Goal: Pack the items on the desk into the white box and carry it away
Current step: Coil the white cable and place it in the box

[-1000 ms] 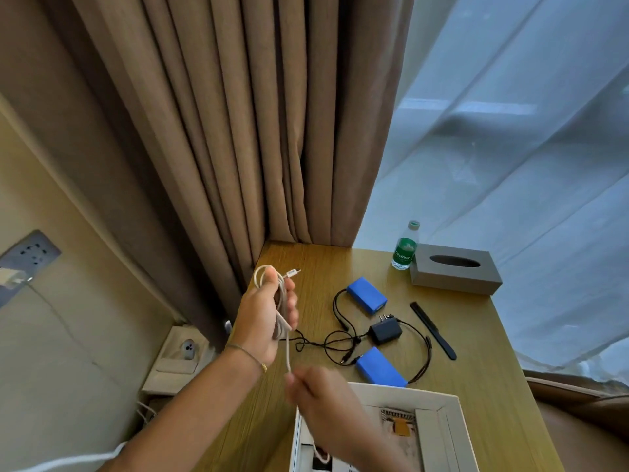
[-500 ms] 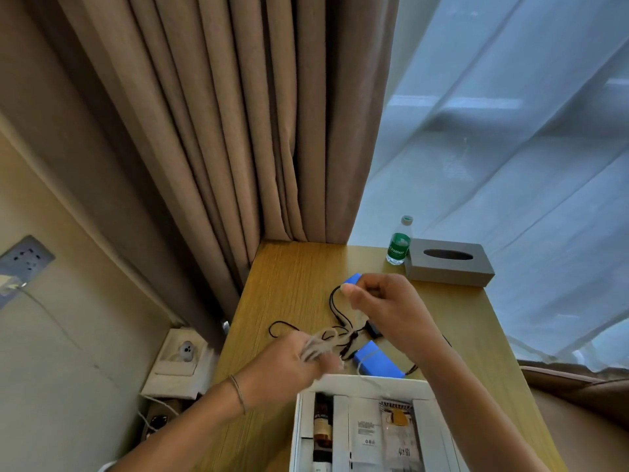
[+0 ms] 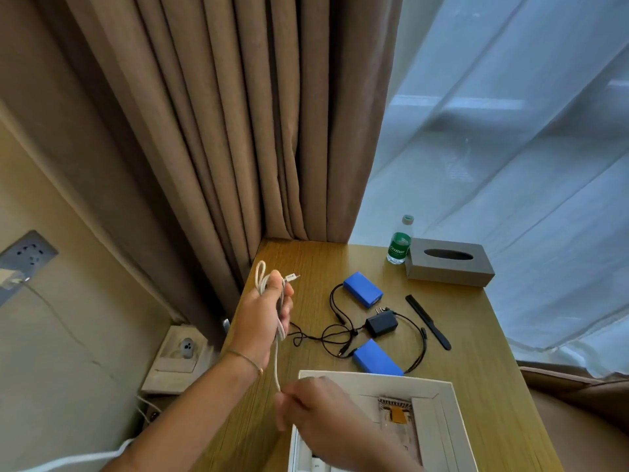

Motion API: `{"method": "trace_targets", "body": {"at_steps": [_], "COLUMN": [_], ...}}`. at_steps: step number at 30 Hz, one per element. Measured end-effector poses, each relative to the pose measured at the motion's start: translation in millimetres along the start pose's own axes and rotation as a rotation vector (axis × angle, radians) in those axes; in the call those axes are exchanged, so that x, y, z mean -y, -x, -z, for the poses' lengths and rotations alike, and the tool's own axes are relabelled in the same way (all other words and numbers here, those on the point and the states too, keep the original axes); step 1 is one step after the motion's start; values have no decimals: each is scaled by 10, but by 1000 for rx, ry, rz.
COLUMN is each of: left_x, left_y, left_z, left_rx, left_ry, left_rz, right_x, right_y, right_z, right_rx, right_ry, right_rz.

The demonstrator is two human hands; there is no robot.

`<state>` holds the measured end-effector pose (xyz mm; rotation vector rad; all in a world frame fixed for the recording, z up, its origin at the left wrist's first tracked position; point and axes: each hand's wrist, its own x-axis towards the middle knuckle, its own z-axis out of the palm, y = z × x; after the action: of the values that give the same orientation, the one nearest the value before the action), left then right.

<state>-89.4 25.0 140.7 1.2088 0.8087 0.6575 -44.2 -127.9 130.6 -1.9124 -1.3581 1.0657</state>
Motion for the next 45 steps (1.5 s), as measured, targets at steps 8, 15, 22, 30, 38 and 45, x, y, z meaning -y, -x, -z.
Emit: {"method": "trace_targets", "body": {"at_steps": [8,15,22,30,38,45], "left_x": [108,8,3,296,643,1009], "left_y": [369,444,277,348,516,600], "left_z": [15,-134,-235,-157,-232,-421], "left_rx": [655,392,140,174,719,864], "left_ry": [-359,-312,118,-382,-481,-636], "left_rz": [-77,-93,184,-116,-4,175], "right_x": [54,-112,-157,-249,-483,-859], "right_y": [97,-23,32,305,406,644], "right_z": [949,737,-27,361,578,579], "right_rx": [-319,-570,-304,-247,-306,-176], "right_ry": [-573,-315,-127,63,-170,-466], "right_rz": [22,40,-175,-104,-138,-347]}}
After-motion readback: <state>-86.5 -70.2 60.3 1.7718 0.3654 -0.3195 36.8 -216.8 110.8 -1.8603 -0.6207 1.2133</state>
